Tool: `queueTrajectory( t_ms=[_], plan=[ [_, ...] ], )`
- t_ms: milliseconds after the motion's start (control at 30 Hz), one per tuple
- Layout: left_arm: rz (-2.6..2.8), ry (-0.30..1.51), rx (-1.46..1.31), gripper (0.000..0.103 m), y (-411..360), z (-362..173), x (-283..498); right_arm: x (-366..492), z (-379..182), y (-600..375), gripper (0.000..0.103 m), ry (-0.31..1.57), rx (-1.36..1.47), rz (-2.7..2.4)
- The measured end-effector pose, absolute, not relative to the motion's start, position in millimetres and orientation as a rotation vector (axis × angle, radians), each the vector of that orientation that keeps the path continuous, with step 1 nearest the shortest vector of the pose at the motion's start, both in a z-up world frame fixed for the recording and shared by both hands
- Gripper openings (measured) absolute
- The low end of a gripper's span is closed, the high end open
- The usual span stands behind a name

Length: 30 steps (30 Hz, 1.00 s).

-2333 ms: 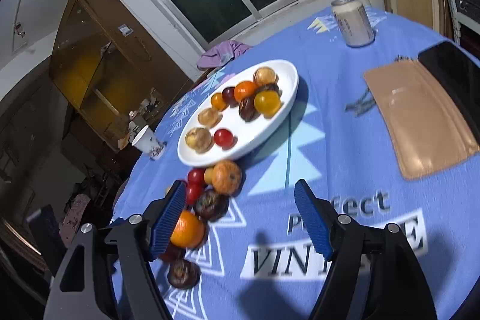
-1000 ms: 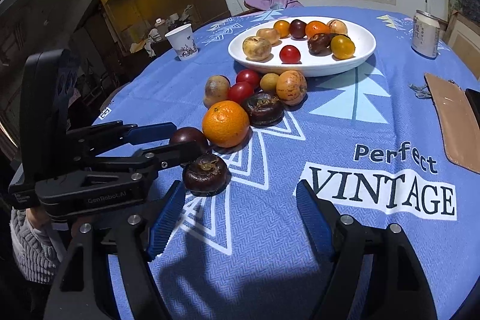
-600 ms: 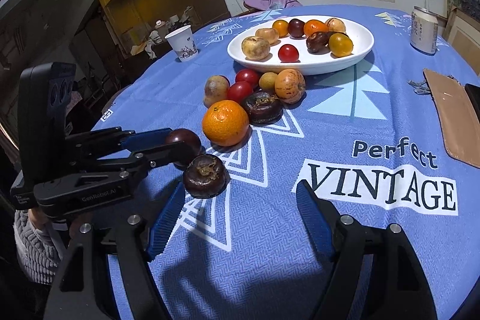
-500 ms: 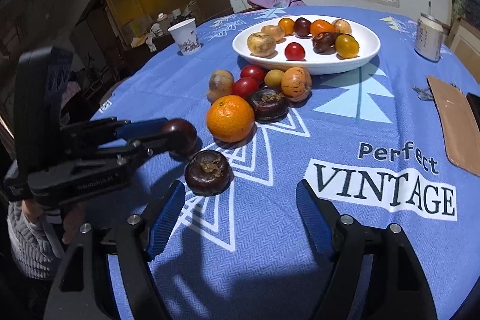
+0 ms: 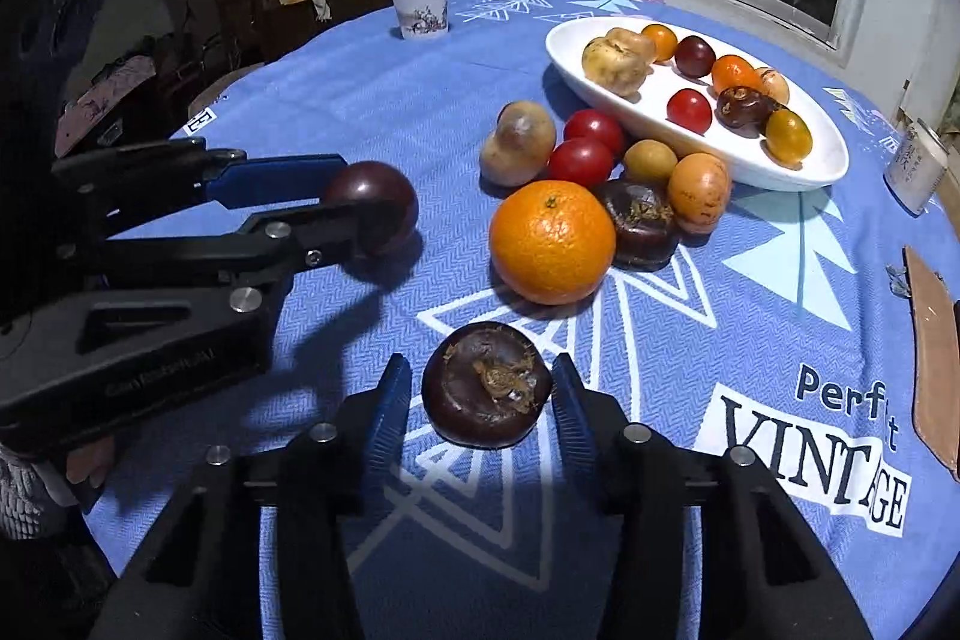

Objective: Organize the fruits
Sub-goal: 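Grasp the dark plum with the left gripper while the right grasps another mangosteen, then place the plum on the plate with the left gripper while the right places the mangosteen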

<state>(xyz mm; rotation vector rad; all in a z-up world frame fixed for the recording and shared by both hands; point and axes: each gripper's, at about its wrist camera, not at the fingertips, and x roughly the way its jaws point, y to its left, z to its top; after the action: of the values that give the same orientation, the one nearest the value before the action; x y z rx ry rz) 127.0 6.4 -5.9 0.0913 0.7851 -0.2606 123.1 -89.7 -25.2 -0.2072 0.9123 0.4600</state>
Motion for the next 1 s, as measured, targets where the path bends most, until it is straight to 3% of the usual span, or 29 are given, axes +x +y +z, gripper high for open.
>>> queueTrajectory(
  t_ms=[633,1000],
  plan=[
    [-0.249,0.74,0.095,0.034,8,3,123,116,-2,-136,0.041,0.835,-0.07,0.421],
    [-0.227,0.678,0.032,0.034,35,61,151,136,36,-176,0.041,0.744,-0.005,0.348]
  ],
)
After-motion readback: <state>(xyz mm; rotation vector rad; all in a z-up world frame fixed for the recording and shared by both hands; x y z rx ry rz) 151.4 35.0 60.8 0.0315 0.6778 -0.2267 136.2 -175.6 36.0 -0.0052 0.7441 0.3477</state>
